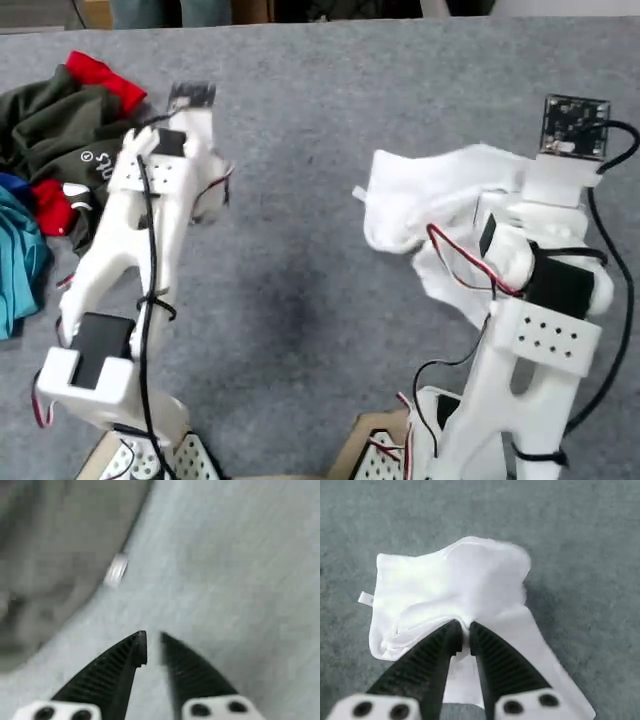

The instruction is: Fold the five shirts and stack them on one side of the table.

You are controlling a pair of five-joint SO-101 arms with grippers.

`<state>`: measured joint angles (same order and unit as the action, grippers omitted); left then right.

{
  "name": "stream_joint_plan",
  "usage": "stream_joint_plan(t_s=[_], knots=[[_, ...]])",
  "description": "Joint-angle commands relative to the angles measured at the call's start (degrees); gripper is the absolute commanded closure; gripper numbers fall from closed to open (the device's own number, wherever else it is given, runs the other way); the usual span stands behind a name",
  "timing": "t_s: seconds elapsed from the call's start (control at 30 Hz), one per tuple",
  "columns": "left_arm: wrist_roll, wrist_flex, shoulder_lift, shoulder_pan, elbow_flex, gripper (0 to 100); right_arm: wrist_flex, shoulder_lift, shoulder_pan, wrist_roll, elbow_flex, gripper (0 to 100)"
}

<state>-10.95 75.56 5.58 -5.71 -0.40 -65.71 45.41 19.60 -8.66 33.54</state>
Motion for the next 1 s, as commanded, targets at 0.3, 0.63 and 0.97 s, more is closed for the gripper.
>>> stream_joint_plan(t_s=[0.3,0.63,0.97], knots=[[-15.74,-9.85,34.37,-17.89,-46.11,76,13.45,1.54,2.29,-5.01,19.56,98.4],[-15.56,-12.13,67.96,-22.64,-85.85,77,14.15,1.54,9.05,-7.56,22.11,98.4],[-10.2,-10.29,73.14,-23.16,-89.1,89,14.15,1.71,9.05,-7.82,22.11,98.4]])
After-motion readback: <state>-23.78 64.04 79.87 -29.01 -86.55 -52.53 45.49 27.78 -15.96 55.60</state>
